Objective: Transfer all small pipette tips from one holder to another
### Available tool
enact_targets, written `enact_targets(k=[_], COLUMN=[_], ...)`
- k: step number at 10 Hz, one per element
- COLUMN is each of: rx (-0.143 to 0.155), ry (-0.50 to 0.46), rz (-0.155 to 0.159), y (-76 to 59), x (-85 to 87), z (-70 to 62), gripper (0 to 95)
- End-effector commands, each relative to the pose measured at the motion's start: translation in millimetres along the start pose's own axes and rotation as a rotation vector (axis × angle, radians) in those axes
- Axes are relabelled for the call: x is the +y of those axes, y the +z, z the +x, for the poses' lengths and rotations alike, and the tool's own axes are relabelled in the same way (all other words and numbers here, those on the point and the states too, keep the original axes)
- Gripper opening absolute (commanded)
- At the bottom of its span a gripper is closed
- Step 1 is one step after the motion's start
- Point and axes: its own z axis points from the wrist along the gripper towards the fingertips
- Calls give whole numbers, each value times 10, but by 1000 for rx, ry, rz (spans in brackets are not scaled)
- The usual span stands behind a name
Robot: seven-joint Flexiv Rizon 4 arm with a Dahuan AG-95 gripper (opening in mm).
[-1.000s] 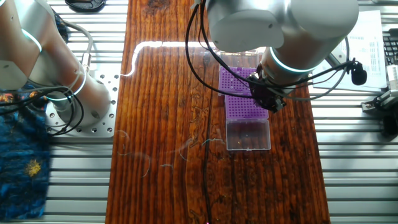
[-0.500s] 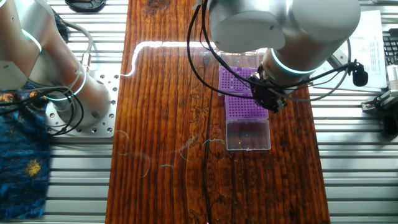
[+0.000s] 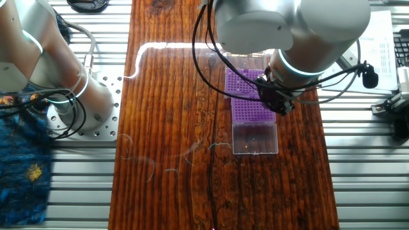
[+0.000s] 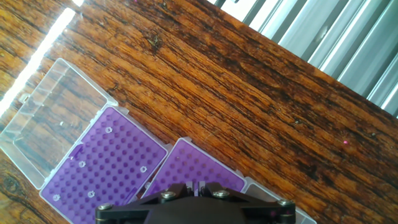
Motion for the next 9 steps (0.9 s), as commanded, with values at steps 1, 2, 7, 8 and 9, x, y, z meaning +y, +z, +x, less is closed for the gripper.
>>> enact_targets(k=[1,2,7,8,9], rx=[2,3,6,6,8], ry=[0,1,-2,-2,-3], rz=[0,2,7,6,7], y=[-10,-11,27,27,33], x=[2,1,-5,-5,-6], z=[0,-3,-5,-5,-5], gripper=[0,0,0,0,0])
